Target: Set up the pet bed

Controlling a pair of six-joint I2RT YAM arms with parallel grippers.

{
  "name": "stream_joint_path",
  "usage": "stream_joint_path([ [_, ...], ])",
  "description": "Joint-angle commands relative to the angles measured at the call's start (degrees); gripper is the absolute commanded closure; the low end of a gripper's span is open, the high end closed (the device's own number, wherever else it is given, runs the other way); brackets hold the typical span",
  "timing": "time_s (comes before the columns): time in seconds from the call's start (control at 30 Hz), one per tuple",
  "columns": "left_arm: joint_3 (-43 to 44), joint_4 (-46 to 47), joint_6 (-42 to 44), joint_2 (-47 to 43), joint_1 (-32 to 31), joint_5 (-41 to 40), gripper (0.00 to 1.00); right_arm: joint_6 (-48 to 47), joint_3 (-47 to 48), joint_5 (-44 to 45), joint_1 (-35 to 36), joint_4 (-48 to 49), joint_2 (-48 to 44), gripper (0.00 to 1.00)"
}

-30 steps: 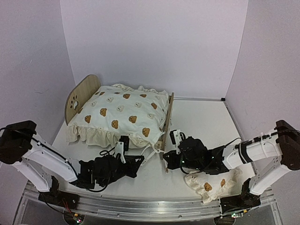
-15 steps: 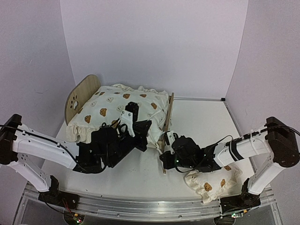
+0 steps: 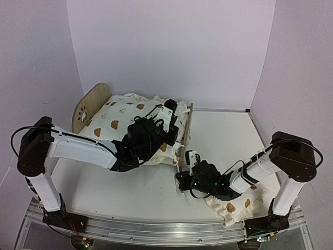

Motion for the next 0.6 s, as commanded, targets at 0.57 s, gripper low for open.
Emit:
stream_joint_path([
  [0.57, 10.36, 15.30, 16.29, 0.59, 6.42, 17.63, 1.00, 8.53, -3.31, 14.49, 6.93, 17.73, 17.60, 1.00],
])
